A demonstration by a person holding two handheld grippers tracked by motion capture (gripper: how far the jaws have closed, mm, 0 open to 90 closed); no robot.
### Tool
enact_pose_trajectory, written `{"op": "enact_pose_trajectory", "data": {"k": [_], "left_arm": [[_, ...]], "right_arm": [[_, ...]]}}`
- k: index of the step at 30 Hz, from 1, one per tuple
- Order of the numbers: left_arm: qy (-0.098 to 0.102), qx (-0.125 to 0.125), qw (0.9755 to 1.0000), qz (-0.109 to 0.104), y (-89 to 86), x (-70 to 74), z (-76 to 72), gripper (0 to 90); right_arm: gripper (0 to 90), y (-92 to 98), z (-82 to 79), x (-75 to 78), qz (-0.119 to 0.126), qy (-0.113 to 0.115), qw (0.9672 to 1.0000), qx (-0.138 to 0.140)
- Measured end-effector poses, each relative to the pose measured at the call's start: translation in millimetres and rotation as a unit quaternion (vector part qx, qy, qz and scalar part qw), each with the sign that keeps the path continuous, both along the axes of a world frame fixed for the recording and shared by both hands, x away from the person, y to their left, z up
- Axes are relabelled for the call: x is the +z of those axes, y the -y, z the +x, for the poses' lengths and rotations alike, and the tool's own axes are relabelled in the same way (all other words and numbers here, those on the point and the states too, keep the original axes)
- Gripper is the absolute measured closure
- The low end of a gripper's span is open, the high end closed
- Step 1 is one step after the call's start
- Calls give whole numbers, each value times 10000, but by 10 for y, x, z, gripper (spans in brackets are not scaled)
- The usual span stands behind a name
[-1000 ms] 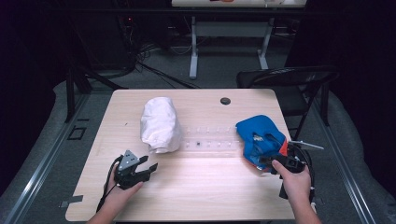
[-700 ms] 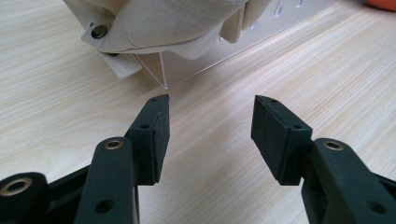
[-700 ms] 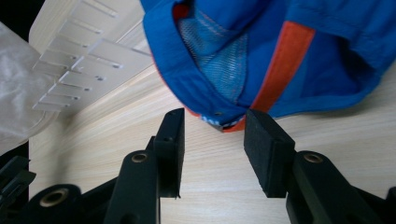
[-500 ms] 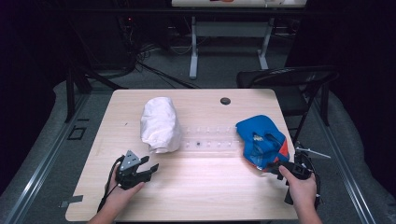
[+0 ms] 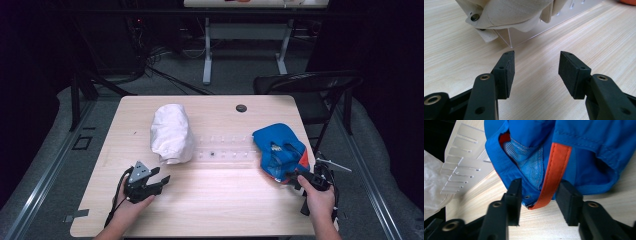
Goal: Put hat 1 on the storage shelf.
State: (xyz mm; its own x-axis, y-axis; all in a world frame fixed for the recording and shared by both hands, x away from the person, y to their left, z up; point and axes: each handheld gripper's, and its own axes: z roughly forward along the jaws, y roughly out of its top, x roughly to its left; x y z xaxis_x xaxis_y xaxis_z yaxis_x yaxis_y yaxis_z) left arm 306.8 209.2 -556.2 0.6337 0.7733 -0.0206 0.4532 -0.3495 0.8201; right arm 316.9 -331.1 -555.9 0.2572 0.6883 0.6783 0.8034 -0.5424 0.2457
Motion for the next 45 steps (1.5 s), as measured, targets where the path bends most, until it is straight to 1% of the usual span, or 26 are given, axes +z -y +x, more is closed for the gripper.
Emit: {"op": "enact_pose_trajectory", "data": {"k": [1, 3, 4, 10, 11, 12, 13, 14, 15, 16, 17, 20, 23, 24, 25, 26, 29, 30, 31, 32, 34, 37, 38, 41, 42, 45], "left_arm": [[5, 1, 10000, -9, -1, -2, 1, 474], [8, 10, 10000, 4, -1, -3, 3, 474], [11, 8, 10000, -7, -1, -4, 5, 474], [22, 0, 10000, 5, -2, 3, 0, 474], [25, -1, 10000, 2, -3, 2, 1, 474], [27, 4, 10000, -5, -3, 2, 1, 474], [30, 3, 10000, -7, -4, 3, 1, 474], [32, 2, 10000, -9, -4, 3, 1, 474], [35, 5, 10000, -10, -4, 3, 1, 474], [32, 5, 10000, -13, -5, 4, 1, 474], [33, 6, 10000, -13, -5, 4, 2, 474], [37, 8, 10000, -11, -5, 5, 0, 475], [54, 22, 10000, -14, -7, 6, 0, 475], [66, 20, 10000, -9, -10, 8, 1, 476], [69, 20, 10000, -12, -11, 8, 1, 475], [66, 36, 10000, -28, -10, 7, -1, 476], [61, 14, 10000, 7, -13, 10, 0, 476], [71, 14, 10000, -3, -11, 9, -1, 476], [62, 25, 10000, -8, -6, 8, -4, 475], [66, 18, 10000, -8, -1, 6, -5, 476], [64, 11, 10000, -2, 8, 3, -7, 475], [63, -9, 10000, 18, 18, -2, -5, 475], [51, -4, 10000, 23, 21, -2, -7, 475], [64, -5, 10000, 25, 28, -7, -7, 476], [66, -7, 10000, 25, 29, -8, -7, 476], [55, -10, 10000, 22, 24, -6, -7, 476]], "right_arm": [[622, 7, 0, 25, -173, -95, 9997, 122], [662, -9, 7, 54, -229, -116, 9996, 124], [686, -41, 17, 38, -31, 92, 9999, -37], [756, -44, 29, 142, -84, 55, 9999, -21], [762, -51, 33, 158, -82, 87, 9999, -56], [766, -31, 29, 199, -267, -55, 9996, 86], [768, -30, 30, 229, -349, -92, 9993, 131], [770, -58, 38, 231, -203, 56, 9998, 13], [771, -40, 34, 282, -387, -91, 9990, 188], [772, -45, 35, 311, -420, -82, 9988, 236], [773, -72, 42, 321, -313, 56, 9994, 155], [774, -104, 51, 397, -345, 98, 9991, 241], [775, -128, 48, 472, -412, 82, 9984, 389], [775, -124, 39, 506, -531, 12, 9974, 490], [775, -144, 35, 514, -439, 96, 9980, 444], [775, -155, 26, 531, -433, 115, 9980, 437], [775, -169, -17, 587, -462, 93, 9974, 544], [776, -166, -34, 606, -460, 77, 9969, 627], [775, -156, -52, 637, -579, -10, 9956, 731], [776, -180, -63, 640, -465, 91, 9968, 643], [776, -174, -88, 690, -509, 85, 9960, 723], [776, -165, -102, 790, -523, 179, 9955, 774], [776, -171, -99, 827, -507, 215, 9958, 737], [776, -158, -78, 954, -520, 276, 9952, 786], [776, -159, -64, 985, -488, 362, 9950, 787], [776, -172, -15, 1093, -465, 458, 9950, 753]]}}
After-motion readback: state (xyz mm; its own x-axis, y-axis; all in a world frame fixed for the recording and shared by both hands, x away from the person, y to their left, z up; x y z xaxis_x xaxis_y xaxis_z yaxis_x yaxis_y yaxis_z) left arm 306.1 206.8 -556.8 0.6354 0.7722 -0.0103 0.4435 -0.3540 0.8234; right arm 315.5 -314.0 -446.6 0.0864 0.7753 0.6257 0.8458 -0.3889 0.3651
